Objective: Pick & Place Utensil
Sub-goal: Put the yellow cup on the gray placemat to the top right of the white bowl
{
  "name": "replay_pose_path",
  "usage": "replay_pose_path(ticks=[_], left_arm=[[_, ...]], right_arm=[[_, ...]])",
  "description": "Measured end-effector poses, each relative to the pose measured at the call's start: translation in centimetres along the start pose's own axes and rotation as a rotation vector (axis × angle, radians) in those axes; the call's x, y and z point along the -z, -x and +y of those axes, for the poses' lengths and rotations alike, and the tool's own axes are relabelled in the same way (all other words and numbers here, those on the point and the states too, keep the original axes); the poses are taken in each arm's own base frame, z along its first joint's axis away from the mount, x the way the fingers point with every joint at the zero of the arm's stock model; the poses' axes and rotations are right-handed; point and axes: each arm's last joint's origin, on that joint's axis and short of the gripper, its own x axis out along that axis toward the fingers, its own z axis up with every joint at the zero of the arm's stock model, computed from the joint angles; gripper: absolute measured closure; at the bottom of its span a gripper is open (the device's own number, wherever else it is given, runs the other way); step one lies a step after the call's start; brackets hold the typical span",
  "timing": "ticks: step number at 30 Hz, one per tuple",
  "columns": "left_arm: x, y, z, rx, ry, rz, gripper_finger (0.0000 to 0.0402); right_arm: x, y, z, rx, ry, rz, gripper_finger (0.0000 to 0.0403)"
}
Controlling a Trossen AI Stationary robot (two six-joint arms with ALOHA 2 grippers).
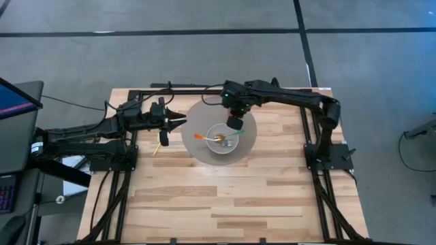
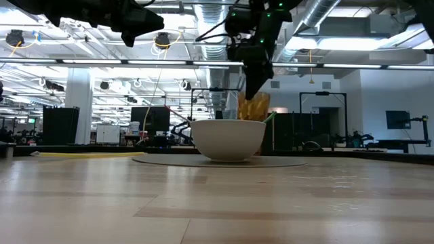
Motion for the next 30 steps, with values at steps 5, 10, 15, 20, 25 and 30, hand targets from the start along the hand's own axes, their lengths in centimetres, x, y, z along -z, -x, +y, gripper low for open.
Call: replay_pose_path(ticks=[5,10,15,20,25,30], left_arm=[[0.0,0.0,0.0,0.0,0.005,0.001,0.0311],[0.0,0.0,0.0,0.0,0.005,0.003,0.0311],[0.1,0.0,0.0,0.0,0.005,0.007,0.0311],[0.1,0.0,0.0,0.0,0.005,0.006,0.0311],[0.1,0.0,0.0,0.0,0.007,0.007,0.0311],[0.1,0.0,0.0,0.0,0.007,0.007,0.0311]], right_arm=[[-0.2,-1.0,0.0,0.068,0.01,0.064,0.0386],[-0.3,-1.7,-0.1,0.151,0.017,0.08,0.0367],[-0.1,-1.7,-0.2,0.148,0.018,0.094,0.0342],[0.0,-1.5,0.0,0.141,0.067,0.108,0.0322],[0.1,-1.4,0.2,0.142,0.077,0.111,0.0307],[-0.4,-0.2,0.1,0.146,0.045,0.098,0.03]])
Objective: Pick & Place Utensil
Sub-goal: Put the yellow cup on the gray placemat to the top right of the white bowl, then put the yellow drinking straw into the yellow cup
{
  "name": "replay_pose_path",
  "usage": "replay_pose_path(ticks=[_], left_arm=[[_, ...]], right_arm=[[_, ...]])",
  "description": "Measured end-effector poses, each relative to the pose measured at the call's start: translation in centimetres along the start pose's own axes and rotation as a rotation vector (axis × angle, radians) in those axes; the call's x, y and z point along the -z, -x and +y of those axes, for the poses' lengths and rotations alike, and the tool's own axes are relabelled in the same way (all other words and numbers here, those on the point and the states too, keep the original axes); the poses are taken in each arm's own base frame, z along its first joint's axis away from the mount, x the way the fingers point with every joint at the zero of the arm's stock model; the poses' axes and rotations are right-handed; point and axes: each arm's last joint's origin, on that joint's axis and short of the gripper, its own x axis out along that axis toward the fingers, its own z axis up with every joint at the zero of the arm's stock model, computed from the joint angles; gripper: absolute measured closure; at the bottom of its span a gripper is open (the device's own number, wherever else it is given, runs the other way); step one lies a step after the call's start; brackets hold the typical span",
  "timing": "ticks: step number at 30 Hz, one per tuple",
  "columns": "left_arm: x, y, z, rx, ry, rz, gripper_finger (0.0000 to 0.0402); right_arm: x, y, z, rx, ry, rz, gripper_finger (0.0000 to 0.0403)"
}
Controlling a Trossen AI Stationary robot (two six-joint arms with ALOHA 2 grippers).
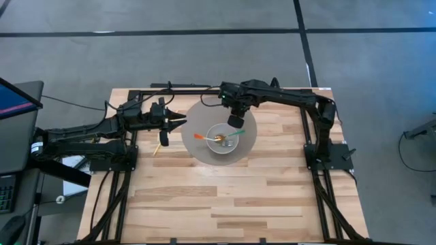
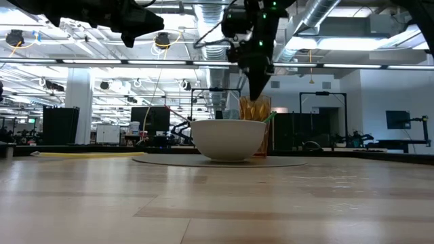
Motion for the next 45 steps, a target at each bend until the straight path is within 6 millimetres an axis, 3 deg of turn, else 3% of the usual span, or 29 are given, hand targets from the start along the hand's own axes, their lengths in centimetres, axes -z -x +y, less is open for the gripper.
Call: replay_pose_path(ticks=[11,18,24,29,33,41,45], left_arm=[[0.1,0.0,0.0,0.0,0.002,0.006,0.0311],[0.5,0.0,0.0,0.001,0.008,0.055,0.0311],[0.7,0.0,0.1,-0.035,0.013,0.074,0.0311],[2.2,0.3,0.6,-0.242,0.005,0.234,0.0311],[3.7,1.0,1.0,-0.408,-0.025,0.403,0.0311],[5.9,2.2,0.7,-0.469,0.237,0.609,0.0311],[7.3,3.5,0.3,-0.468,0.401,0.791,0.0311]], right_arm=[[-1.2,7.7,-2.0,-0.003,-0.049,-0.11,0.03],[-0.8,13.8,-2.5,-0.006,-0.042,-0.23,0.03],[1.9,17.5,-2.7,-0.069,0.027,-0.252,0.03],[4.6,20.1,-3.4,-0.129,0.005,-0.347,0.03],[6.7,19.4,-3.2,-0.123,-0.021,-0.431,0.03],[13.0,10.7,-1.5,-0.229,-0.158,-0.521,0.03],[15.2,8.0,-0.5,-0.251,-0.179,-0.609,0.03]])
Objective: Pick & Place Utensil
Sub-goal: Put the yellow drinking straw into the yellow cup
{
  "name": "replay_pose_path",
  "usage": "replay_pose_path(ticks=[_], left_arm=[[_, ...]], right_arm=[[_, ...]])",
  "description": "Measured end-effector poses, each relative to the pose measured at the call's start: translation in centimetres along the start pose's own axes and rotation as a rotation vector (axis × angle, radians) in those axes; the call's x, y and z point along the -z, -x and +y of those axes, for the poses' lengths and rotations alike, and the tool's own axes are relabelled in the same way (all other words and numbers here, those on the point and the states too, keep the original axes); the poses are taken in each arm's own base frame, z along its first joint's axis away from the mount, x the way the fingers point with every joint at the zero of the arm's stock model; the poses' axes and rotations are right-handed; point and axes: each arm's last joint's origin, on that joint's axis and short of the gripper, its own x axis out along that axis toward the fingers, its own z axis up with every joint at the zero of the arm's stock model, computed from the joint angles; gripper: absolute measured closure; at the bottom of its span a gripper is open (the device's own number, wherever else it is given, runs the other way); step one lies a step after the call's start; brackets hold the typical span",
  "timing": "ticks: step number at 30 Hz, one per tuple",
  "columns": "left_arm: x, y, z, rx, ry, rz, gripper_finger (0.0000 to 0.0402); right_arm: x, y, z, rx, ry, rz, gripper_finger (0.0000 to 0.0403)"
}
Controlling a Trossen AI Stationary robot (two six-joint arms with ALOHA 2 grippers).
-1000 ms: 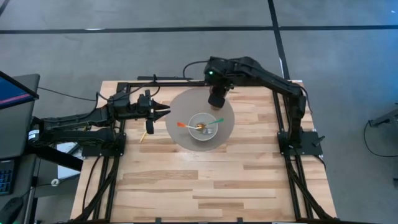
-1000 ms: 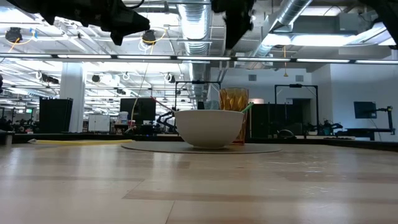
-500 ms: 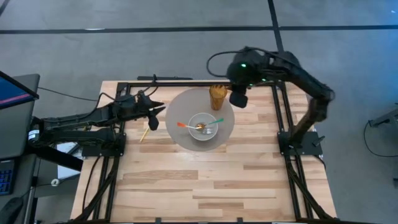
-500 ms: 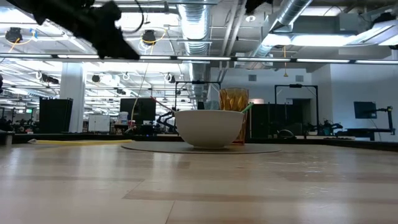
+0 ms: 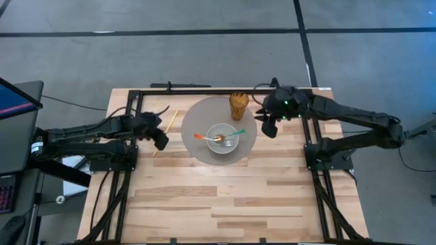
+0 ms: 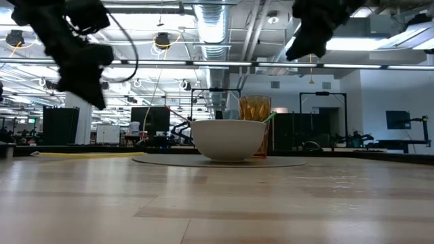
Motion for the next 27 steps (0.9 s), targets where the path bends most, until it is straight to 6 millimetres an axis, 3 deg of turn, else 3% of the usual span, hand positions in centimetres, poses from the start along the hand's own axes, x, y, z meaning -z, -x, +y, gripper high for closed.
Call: replay_pose_path(ticks=[6,11,27], left_arm=[[1.7,0.1,0.6,-0.004,0.064,0.212,0.0311],[1.8,-0.4,0.5,0.02,0.099,0.284,0.0311],[2.6,-6.2,-0.1,-0.248,0.16,0.568,0.0311]], right_arm=[[2.2,-0.9,-0.1,0.015,0.033,-0.097,0.03],[2.3,-1.0,-0.1,0.014,0.043,-0.109,0.03],[0.9,-0.8,-0.1,0.026,0.105,-0.25,0.03]])
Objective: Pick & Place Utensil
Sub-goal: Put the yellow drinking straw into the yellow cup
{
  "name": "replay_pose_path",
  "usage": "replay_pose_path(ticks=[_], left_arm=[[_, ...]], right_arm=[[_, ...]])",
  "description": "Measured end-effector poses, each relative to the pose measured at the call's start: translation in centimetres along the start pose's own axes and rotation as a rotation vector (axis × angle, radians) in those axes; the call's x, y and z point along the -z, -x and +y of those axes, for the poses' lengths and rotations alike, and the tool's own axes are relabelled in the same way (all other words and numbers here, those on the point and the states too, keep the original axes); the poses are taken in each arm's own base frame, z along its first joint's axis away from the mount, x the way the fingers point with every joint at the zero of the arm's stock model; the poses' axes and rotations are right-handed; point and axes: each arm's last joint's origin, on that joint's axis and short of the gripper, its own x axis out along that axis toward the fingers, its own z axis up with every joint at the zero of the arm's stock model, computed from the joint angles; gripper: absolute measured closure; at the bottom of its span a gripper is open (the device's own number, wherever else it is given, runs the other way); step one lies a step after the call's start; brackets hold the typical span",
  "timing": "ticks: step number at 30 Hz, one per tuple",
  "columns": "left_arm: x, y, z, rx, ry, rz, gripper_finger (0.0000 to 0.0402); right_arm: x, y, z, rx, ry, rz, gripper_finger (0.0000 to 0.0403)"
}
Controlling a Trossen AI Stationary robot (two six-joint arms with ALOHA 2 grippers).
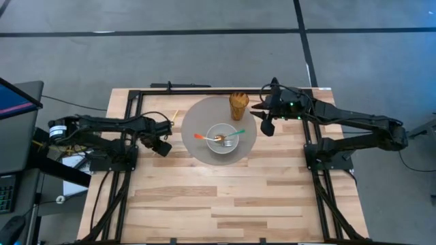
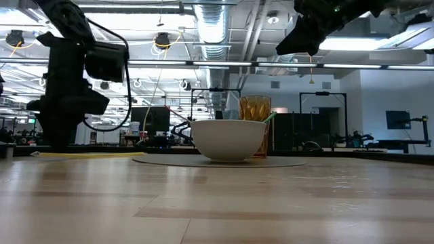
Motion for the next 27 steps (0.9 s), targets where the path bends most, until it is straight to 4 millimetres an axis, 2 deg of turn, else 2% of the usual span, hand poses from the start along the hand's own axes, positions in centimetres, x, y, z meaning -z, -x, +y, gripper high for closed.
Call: replay_pose_path(ticks=[7,15,19,23,27], left_arm=[[0.0,-0.1,-0.1,0.015,-0.008,0.009,0.0311],[0.2,1.3,0.2,0.101,-0.001,-0.064,0.0311],[0.3,1.5,0.2,0.109,-0.002,-0.068,0.0311],[0.3,1.1,0.2,0.099,-0.001,-0.054,0.0311],[1.1,-0.5,0.5,0.092,0.023,0.001,0.0311]], right_arm=[[0.0,-0.9,-0.1,0.004,-0.002,0.0,0.03],[0.8,-4.2,0.0,-0.002,0.062,0.053,0.03],[0.7,-5.8,0.0,-0.004,0.022,0.085,0.03],[0.4,-6.9,-0.1,-0.009,0.017,0.133,0.03],[0.3,-8.0,0.1,-0.019,0.023,0.165,0.03]])
